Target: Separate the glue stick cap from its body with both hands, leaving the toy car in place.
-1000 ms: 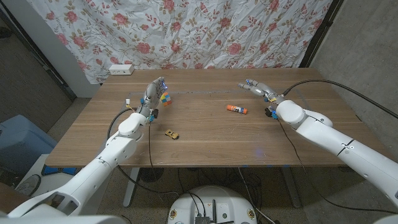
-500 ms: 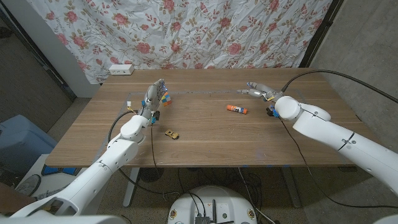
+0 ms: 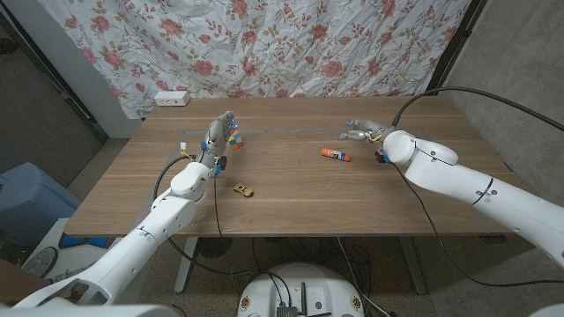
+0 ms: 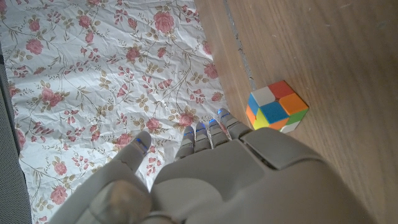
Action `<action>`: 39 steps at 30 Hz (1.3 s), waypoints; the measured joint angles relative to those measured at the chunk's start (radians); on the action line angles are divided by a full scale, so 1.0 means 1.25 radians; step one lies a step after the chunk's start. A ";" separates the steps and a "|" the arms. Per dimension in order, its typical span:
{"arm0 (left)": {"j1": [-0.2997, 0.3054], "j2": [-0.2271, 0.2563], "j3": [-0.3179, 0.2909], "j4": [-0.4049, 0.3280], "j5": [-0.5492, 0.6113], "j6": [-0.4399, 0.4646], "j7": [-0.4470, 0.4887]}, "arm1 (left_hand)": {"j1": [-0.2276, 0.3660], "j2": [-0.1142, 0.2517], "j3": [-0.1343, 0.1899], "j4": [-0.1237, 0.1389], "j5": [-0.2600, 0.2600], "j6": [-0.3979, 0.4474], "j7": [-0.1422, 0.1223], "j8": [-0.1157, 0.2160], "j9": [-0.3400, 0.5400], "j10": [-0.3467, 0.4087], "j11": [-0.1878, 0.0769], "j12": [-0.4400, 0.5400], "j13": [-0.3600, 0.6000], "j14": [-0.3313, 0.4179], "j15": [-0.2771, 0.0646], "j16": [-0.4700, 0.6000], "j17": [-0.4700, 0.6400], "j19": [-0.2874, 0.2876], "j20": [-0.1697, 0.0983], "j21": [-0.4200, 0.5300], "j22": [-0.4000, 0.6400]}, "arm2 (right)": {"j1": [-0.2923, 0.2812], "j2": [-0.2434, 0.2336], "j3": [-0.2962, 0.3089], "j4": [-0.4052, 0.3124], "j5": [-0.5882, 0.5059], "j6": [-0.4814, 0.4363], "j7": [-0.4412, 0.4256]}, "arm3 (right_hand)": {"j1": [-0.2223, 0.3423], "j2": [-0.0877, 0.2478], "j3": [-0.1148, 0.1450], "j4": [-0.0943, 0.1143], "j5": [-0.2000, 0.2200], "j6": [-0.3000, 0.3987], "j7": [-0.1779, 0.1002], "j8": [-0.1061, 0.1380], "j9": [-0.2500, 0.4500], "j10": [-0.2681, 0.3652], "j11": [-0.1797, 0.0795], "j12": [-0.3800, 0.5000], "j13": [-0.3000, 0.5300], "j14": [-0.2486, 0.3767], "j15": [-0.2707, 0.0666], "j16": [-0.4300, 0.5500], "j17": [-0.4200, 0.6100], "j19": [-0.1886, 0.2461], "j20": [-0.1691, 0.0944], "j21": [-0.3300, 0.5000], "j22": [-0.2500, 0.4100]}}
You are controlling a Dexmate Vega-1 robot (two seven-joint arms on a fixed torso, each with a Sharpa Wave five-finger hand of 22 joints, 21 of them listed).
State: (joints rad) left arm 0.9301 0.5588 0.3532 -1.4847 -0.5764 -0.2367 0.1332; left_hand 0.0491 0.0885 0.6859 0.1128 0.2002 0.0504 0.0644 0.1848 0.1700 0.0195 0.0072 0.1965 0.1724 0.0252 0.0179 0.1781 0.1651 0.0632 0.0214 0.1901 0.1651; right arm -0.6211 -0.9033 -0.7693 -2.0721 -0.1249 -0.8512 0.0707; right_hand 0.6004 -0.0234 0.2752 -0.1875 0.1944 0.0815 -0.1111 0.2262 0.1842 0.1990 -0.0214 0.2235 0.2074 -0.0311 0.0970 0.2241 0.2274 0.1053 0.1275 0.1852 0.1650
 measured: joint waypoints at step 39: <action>0.027 0.017 -0.008 -0.041 -0.004 0.015 0.009 | -0.004 -0.004 0.003 0.003 0.000 0.010 0.001 0.000 0.004 0.017 0.006 0.000 0.000 0.013 0.001 0.000 0.000 0.010 0.001 0.000 0.000 | 0.256 0.064 -0.314 0.031 -0.165 -0.225 0.206 | 0.075 -0.041 0.023 0.012 -0.008 0.065 -0.037 0.006 0.000 0.100 -0.011 0.022 0.007 0.064 0.001 0.018 -0.011 -0.010 0.021 -0.003 0.000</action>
State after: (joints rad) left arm 0.9636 0.5804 0.3431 -1.5366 -0.5809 -0.2174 0.1446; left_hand 0.0436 0.0829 0.6901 0.1170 0.2002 0.0628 0.0662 0.1848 0.1749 0.0410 0.0143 0.1965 0.1725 0.0412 0.0196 0.1781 0.1651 0.0757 0.0232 0.1900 0.1651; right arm -0.3008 -0.8228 -1.1620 -2.0328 -0.3310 -1.1324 0.3283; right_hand 0.6943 -0.0751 0.3043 -0.1725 0.1847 0.1627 -0.1576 0.2343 0.1839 0.3237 -0.0358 0.2517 0.2163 0.0494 0.0979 0.2466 0.2136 0.0929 0.1540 0.1814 0.1650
